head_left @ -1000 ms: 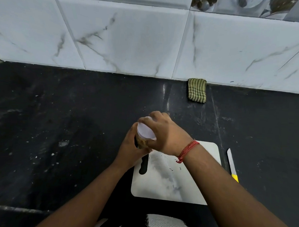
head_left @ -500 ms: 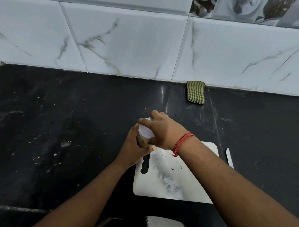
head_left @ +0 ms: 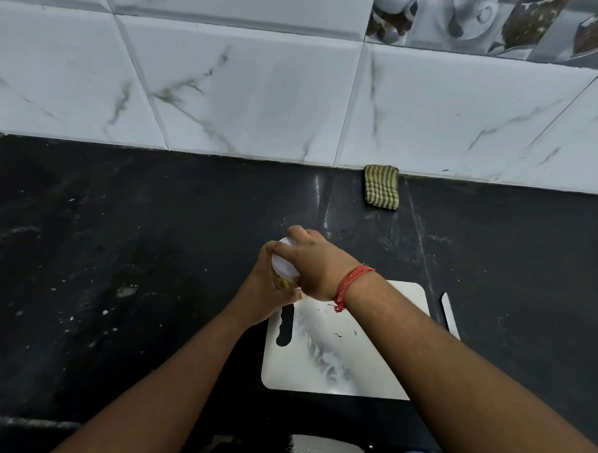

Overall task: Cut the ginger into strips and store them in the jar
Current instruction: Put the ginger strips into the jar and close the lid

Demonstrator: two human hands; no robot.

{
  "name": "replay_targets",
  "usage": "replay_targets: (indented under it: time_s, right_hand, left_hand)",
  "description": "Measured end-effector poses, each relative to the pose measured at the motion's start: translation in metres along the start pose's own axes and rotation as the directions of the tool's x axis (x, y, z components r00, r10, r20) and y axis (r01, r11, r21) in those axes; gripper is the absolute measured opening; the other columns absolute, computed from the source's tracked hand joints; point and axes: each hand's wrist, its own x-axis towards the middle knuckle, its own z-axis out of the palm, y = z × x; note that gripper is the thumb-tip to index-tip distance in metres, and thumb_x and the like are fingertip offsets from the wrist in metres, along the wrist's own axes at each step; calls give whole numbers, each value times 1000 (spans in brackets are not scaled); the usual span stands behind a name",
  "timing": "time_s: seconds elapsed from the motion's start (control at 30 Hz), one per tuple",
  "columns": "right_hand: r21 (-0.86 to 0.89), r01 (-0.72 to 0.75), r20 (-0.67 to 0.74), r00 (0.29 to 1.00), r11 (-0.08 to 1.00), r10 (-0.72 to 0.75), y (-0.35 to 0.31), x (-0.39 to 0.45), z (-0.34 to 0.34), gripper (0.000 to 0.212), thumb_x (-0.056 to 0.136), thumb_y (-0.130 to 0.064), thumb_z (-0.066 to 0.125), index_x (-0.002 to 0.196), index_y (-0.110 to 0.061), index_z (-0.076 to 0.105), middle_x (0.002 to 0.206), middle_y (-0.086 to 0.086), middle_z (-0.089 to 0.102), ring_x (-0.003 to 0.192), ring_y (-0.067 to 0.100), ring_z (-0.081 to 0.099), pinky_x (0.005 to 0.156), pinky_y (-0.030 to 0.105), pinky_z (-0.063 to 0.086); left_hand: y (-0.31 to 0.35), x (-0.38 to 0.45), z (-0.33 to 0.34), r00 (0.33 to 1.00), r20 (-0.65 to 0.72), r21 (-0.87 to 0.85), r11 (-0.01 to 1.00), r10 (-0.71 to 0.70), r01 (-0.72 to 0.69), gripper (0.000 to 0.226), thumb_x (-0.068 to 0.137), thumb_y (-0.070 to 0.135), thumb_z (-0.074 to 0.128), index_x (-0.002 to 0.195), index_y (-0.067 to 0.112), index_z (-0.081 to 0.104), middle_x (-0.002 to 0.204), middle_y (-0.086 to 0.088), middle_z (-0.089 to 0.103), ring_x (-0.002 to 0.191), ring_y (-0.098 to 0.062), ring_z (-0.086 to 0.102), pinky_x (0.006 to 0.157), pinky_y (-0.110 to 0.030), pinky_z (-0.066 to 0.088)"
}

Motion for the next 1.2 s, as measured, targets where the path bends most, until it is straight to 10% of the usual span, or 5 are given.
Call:
replay_targets:
  time_s: [0.13,0.43,0.63,1.0,1.2]
  right_hand:
    - [7,78,15,997,997,-78,8,1,-4,81,77,-19,73,144,-37,31,138,6,31,121,26,42,88,32,53]
    - [-148,88,-28,995,985,-93,16,8,2,80,77,-48,70,144,-36,28,126,4,38,101,22,51,78,36,57]
    - [-330,184,-259,925,926,-276,30,15,19,74,83,-77,33,133,-25,47,113,5,53,88,21,46,72,34,46]
    - [127,-432,-479,761,893,437,-27,11,48,66,76,-75,42,115,-23,56,101,6,49,89,26,45,76,40,45]
    - [-83,22,-285,958,996,-44,24,5,15,82,74,-78,41,143,-33,31,141,4,34,121,27,42,95,45,44]
  left_hand:
    - [-2,0,1,1000,10,-10,1000,-5,5,97,78,10,85,143,24,16,137,1,46,113,-5,56,84,-1,44]
    - [-11,4,4,1000,13,-68,998,20,-19,99,70,16,91,140,33,23,134,15,50,121,5,54,95,-11,47]
    - [-16,10,6,999,-20,-119,992,29,-31,90,70,7,89,138,25,32,132,5,57,121,-12,61,97,-35,56]
    - [-19,18,16,998,-54,-109,993,44,-50,75,83,39,77,142,9,42,133,1,61,122,-15,61,101,-41,53]
    - [-19,17,12,1000,-12,-142,990,-20,18,93,64,5,85,143,15,36,129,-1,61,117,-20,64,94,-48,57]
